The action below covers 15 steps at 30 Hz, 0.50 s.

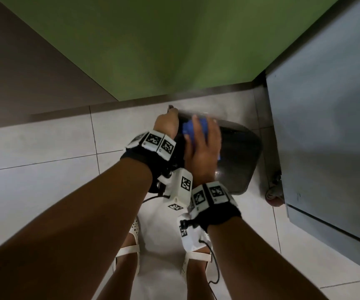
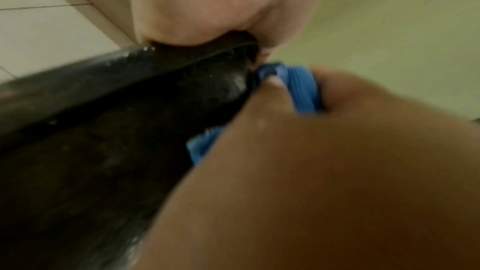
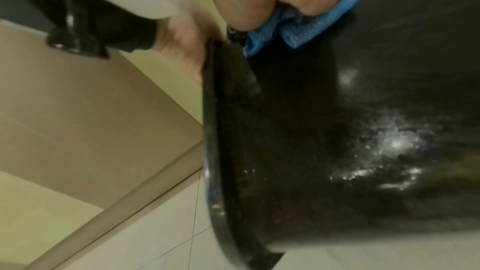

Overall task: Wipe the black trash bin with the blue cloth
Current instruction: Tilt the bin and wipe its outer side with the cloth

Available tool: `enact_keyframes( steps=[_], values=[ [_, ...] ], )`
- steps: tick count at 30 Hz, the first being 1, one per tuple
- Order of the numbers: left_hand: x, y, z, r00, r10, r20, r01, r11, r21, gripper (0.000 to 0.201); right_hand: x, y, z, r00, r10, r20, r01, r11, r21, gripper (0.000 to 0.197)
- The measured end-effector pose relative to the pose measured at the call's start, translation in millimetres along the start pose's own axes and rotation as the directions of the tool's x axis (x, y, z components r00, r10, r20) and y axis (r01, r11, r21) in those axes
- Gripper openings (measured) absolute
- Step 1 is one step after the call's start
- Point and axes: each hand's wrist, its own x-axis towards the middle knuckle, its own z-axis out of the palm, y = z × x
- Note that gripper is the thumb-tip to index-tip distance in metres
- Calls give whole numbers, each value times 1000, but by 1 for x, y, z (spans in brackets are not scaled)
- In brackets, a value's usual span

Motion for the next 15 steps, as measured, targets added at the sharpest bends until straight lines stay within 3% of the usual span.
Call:
enact_keyframes(
  steps=[3,7,12,15],
  values=[
    [-2,-4,-1,999,4,-40,-1,997,76,57,-4,1,3,994,-78,83,80,996,-28,40],
    [-8,-6,-7,997,44,-58,-32,982,187,62,14,28,-26,991,128,-33,-128,992,-10,43],
    [-11,-9,-4,988,99,-117,-92,994,62,55,48,72,-58,882,444,-161,-446,895,19,47],
    [-12,-19,-2,977,154,-149,-146,987,64,56,48,74,-53,863,440,-249,-461,887,-30,45]
  ],
)
